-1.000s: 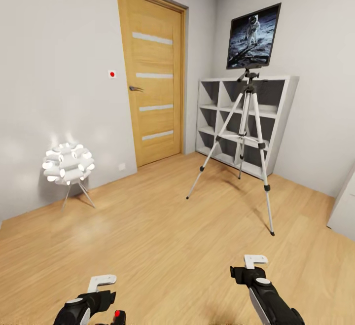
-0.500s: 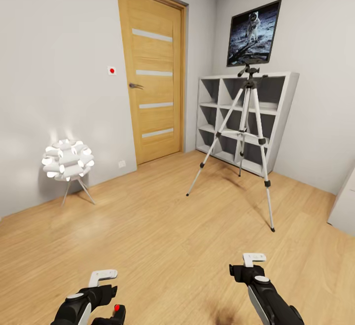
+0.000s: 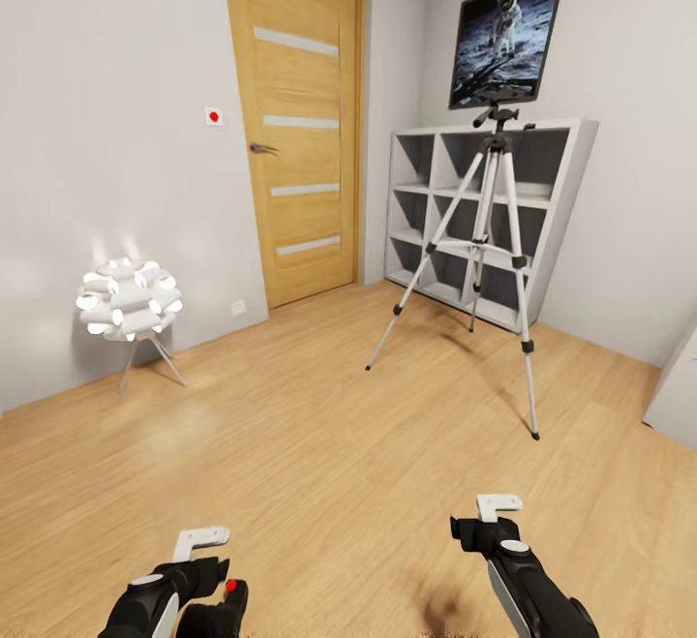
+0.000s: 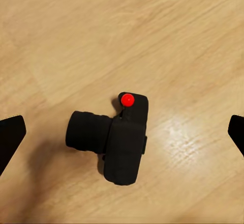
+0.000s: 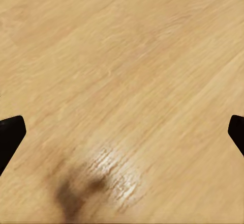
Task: Attach the digital camera to the camera tripod in the bedroom.
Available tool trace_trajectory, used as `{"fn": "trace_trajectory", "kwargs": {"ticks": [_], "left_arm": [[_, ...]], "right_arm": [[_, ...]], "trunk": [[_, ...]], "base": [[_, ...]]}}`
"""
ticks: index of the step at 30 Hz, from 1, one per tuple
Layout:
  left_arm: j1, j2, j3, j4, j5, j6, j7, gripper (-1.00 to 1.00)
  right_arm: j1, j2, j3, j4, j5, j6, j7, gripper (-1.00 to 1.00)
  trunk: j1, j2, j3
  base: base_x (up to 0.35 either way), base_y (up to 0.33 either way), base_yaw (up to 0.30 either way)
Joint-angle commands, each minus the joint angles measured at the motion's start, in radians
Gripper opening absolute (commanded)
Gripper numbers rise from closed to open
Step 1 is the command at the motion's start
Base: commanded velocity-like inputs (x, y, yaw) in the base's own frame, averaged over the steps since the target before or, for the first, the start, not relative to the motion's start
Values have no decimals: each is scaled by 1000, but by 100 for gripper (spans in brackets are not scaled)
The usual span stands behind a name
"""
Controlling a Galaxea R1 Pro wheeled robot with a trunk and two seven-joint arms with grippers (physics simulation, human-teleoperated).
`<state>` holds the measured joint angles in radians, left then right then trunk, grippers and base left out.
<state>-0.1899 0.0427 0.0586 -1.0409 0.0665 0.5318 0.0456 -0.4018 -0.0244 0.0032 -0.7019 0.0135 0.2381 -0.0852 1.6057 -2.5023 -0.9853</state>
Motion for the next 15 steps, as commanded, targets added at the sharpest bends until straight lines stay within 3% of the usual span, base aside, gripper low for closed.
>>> {"fn": "trace_trajectory", "kwargs": {"ticks": [1,10,15], "left_arm": [[0,0,0,-2,7,5,5,100],[0,13,45,-69,7,15,9,100],[0,11,53,-91,8,14,8,100]], "right_arm": [[0,0,0,-2,1,6,0,100],[0,8,0,-1,-1,16,0,100],[0,8,2,-1,-1,17,-1,100]], "trunk": [[0,-1,-5],[4,-3,-40],[6,-4,-59]], "base": [[0,0,0],[0,0,0],[0,0,0]]}}
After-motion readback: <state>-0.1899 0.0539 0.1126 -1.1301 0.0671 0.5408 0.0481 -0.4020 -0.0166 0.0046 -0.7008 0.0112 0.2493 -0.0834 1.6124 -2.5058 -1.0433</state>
